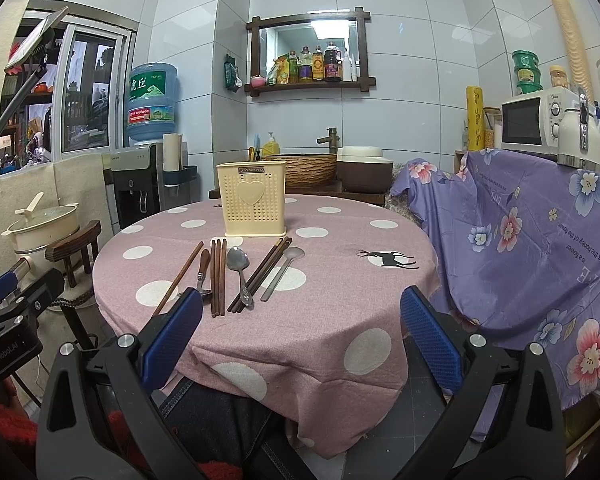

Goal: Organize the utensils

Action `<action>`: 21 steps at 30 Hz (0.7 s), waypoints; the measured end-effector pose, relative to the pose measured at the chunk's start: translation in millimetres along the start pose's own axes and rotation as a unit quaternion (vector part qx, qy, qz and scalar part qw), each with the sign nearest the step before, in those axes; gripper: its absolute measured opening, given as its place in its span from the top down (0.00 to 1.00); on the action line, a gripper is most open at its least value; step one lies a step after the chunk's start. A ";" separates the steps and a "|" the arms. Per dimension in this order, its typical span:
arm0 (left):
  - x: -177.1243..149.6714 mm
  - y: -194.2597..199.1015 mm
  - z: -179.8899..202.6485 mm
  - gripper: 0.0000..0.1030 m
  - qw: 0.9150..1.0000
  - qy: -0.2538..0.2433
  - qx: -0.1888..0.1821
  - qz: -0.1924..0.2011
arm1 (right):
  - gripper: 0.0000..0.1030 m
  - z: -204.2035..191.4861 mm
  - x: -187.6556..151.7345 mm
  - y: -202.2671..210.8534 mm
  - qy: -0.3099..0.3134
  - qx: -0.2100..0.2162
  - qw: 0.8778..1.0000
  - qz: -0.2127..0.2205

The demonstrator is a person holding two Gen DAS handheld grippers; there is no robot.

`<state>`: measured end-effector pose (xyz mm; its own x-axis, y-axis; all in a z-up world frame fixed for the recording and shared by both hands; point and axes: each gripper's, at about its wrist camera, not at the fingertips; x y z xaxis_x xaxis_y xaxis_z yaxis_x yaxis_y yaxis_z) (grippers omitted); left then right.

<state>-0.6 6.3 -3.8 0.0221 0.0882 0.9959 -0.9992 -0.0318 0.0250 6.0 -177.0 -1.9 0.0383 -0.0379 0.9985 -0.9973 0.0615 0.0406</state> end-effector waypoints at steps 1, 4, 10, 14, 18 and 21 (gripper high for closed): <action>-0.4 0.3 -1.3 0.05 1.000 0.000 0.000 0.000 | 0.05 0.2 0.8 0.2 0.000 0.000 1.000 0.001; 0.2 -0.1 0.2 0.05 1.000 0.000 -0.001 0.000 | 0.05 0.3 -1.3 1.1 0.001 -0.001 1.000 0.001; -2.7 0.4 -2.4 0.05 1.000 -0.002 0.001 0.000 | 0.05 -0.2 -2.6 1.4 0.001 -0.001 1.000 0.001; -1.9 0.3 -1.5 0.05 1.000 -0.001 0.001 0.000 | 0.05 -0.1 -2.5 1.4 0.001 0.000 1.000 0.001; -1.6 0.1 -0.9 0.05 1.000 -0.002 0.001 0.000 | 0.05 -0.1 -2.1 1.6 0.001 -0.001 1.000 0.001; -1.9 0.0 -1.9 0.05 1.000 -0.001 0.001 -0.001 | 0.05 -0.1 -1.7 1.5 0.001 -0.001 1.000 0.001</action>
Point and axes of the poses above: each gripper's, at about its wrist camera, not at the fingertips, and y roughly against the way its jaws point, z to its right, x to its top, and after that the axes turned 13 degrees about z, right-handed
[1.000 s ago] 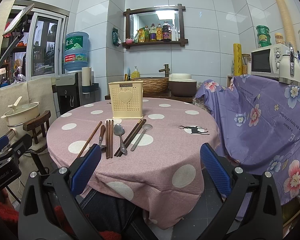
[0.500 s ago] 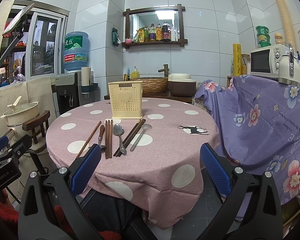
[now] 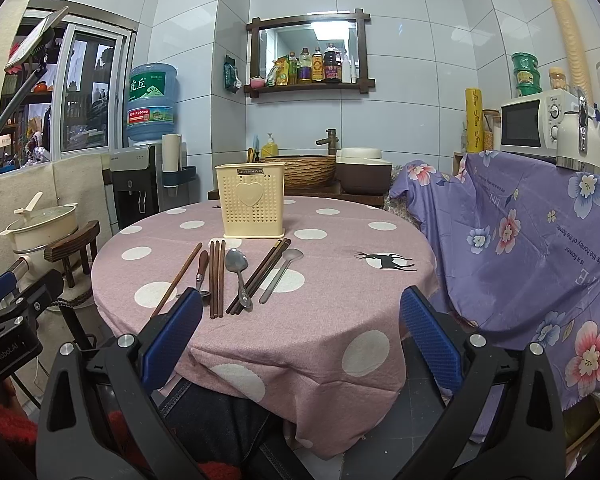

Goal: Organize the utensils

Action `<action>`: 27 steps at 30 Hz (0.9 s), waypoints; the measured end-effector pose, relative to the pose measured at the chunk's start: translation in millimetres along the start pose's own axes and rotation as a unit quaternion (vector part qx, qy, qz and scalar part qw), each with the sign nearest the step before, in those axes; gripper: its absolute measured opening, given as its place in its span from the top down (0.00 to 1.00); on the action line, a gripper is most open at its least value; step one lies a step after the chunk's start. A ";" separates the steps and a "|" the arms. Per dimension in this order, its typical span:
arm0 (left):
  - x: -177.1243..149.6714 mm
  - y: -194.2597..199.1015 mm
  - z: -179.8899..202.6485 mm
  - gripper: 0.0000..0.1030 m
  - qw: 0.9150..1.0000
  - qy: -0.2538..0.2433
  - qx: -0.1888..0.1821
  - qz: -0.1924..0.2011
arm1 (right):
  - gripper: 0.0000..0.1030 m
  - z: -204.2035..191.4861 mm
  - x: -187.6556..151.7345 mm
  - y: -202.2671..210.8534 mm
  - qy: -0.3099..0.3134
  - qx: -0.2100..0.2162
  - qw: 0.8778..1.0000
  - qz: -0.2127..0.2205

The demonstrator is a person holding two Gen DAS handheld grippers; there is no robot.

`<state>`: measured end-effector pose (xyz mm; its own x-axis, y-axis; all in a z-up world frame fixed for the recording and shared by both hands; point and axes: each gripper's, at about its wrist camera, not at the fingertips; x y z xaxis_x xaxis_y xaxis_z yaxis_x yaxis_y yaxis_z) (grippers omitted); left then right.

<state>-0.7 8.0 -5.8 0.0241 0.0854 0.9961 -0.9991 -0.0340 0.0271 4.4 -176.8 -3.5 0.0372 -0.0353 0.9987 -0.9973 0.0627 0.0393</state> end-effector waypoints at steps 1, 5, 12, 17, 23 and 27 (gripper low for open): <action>-0.2 0.3 -0.4 0.05 1.000 0.000 0.000 0.000 | 0.05 -0.1 -0.8 0.3 0.000 0.000 1.000 0.000; -0.1 0.1 0.0 0.05 1.000 0.000 0.000 0.000 | 0.05 -0.2 -0.4 0.2 0.000 0.000 1.000 0.000; -0.1 0.0 0.0 0.05 1.000 -0.001 0.000 0.000 | 0.05 -0.5 -1.0 0.6 0.001 0.000 1.000 0.000; 0.2 -0.3 0.7 0.05 1.000 -0.001 0.000 0.000 | 0.05 -0.3 -0.6 0.4 0.000 0.000 1.000 0.000; -1.3 -0.6 -1.6 0.05 1.000 -0.001 0.000 -0.001 | 0.05 -1.5 -0.8 1.0 0.001 0.000 1.000 0.000; -2.4 -0.8 -3.4 0.05 1.000 -0.001 -0.001 -0.002 | 0.05 0.2 -1.7 -0.9 0.000 0.000 1.000 -0.002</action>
Point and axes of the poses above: each gripper's, at about its wrist camera, not at the fingertips, and y roughly against the way its jaws point, z to its right, x to its top, and after that the axes turned 13 degrees about z, right-handed
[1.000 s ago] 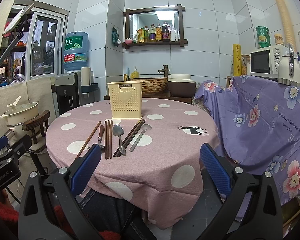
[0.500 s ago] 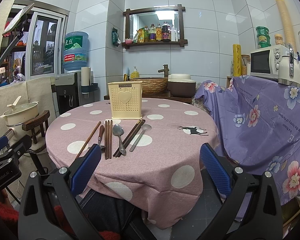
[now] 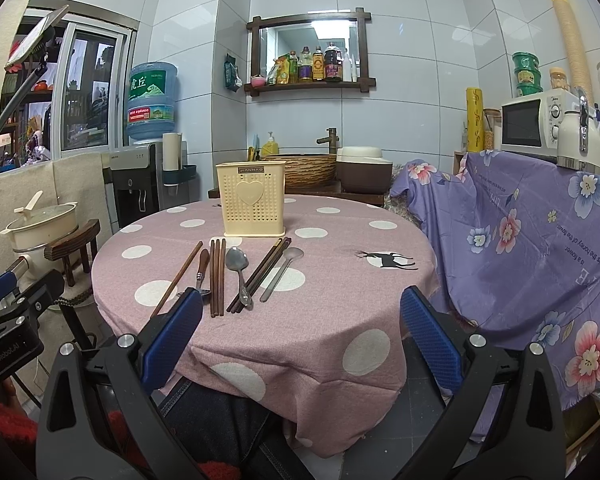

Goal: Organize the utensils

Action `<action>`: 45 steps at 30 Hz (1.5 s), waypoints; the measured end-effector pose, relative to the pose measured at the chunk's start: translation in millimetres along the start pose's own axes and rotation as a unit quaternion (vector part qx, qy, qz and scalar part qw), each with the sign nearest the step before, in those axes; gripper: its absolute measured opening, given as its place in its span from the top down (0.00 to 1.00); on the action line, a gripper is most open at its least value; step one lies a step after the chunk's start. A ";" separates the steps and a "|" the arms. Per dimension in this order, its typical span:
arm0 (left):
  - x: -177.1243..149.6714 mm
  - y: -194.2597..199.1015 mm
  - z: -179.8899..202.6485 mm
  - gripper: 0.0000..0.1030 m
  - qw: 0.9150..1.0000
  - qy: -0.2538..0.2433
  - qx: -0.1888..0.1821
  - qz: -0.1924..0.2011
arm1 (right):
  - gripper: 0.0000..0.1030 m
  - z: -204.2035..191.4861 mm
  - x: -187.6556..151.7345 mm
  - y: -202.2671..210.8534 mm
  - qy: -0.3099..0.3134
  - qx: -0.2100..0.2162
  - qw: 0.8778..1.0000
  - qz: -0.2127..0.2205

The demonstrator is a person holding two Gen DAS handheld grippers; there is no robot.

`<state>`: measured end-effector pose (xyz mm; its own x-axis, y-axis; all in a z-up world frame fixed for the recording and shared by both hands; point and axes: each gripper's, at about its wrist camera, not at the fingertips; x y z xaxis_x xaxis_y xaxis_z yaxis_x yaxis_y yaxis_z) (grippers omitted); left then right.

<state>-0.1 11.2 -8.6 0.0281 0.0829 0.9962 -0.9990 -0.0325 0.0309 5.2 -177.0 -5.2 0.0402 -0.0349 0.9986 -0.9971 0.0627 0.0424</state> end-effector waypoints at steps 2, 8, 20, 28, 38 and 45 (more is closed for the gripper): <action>-1.0 -1.2 -1.8 0.05 1.000 0.000 -0.002 -0.003 | 0.05 0.8 -1.2 -0.4 -0.001 0.000 1.000 -0.002; -5.9 -23.4 -2.9 0.05 0.999 -0.021 0.003 -0.032 | 0.05 6.4 -2.9 -16.0 0.002 -0.012 1.000 -0.024; -3.9 -98.9 -16.2 0.05 0.992 -0.030 0.008 -0.121 | 0.05 32.7 -10.7 -90.0 -0.021 -0.024 0.994 -0.106; -1.7 -150.7 -20.7 0.05 0.985 -0.025 0.001 -0.168 | 0.05 34.9 -13.0 -149.9 -0.035 0.005 0.986 -0.161; 4.2 -204.7 -1.5 0.05 0.978 -0.077 -0.008 -0.195 | 0.05 25.0 -2.7 -200.7 -0.030 0.027 0.981 -0.189; -8.7 -239.3 7.5 0.05 0.955 -0.060 -0.039 -0.287 | 0.05 24.4 -0.6 -230.3 -0.035 0.022 0.978 -0.204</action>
Point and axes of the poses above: each gripper's, at about its wrist camera, not at the fingertips, and y roughly against the way its jaws point, z to its right, x to its top, and after that the axes turned 13 degrees about z, right-handed
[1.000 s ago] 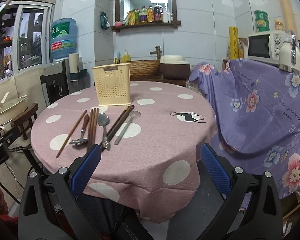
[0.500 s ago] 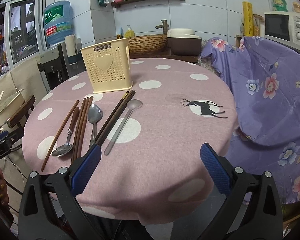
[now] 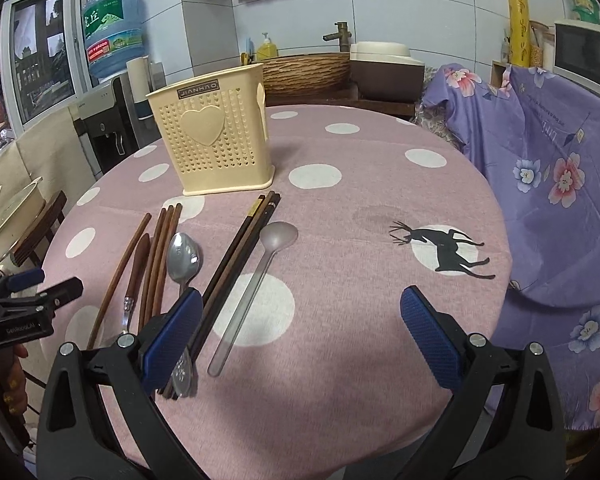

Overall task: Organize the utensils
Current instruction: 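Move the left gripper to a single wooden chopstick while the right gripper approaches the clear plastic spoon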

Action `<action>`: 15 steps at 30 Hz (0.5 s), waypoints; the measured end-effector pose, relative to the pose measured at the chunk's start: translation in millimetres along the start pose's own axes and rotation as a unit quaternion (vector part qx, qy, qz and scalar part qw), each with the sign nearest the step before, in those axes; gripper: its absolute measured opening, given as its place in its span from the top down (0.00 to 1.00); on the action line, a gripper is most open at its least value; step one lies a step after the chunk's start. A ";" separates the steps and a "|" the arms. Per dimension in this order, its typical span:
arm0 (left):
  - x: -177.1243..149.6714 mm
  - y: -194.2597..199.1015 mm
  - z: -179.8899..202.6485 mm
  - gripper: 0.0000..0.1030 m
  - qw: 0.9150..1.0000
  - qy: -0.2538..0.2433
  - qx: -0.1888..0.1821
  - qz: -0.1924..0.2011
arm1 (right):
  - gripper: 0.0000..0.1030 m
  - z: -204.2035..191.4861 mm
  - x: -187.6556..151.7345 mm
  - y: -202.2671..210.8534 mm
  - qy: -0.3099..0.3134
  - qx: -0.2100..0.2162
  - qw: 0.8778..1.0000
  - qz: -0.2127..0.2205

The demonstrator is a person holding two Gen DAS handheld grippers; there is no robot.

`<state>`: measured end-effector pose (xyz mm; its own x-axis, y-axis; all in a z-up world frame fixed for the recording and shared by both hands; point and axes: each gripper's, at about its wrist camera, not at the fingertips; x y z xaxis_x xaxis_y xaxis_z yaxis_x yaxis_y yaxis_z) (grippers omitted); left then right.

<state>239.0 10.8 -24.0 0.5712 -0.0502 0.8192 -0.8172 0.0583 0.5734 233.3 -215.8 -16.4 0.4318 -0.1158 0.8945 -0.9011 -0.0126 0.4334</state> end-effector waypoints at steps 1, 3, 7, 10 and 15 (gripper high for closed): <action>0.2 -3.7 1.2 0.05 1.000 0.001 0.000 -0.008 | 0.05 0.0 2.2 -4.4 -0.002 -0.002 1.000 -0.005; 0.3 -5.9 1.8 0.05 1.000 0.009 -0.012 -0.008 | 0.05 1.0 6.3 -11.5 -0.006 -0.002 1.000 -0.012; 6.3 -9.9 -1.0 0.05 1.000 0.022 -0.017 0.002 | 0.05 5.0 13.4 -20.7 -0.011 -0.011 1.000 -0.016; 12.7 -12.8 -2.2 0.10 0.999 0.027 -0.027 0.012 | 0.05 7.0 15.3 -25.4 -0.016 -0.015 1.000 -0.020; 16.9 -38.2 14.5 0.34 1.000 -0.015 -0.019 -0.014 | 0.05 5.9 16.3 -29.7 -0.014 -0.018 0.999 -0.025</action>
<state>278.7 -6.8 -32.1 0.5902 -0.0828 0.8030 -0.7974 0.0950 0.5959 266.8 -223.2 -15.3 0.4742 -0.1441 0.8686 -0.8765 0.0162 0.4812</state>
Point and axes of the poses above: each gripper's, at about its wrist camera, not at the fingertips, and y roughly against the way its jaws point, z to its right, x to its top, and after that the axes turned 13 degrees about z, right-handed
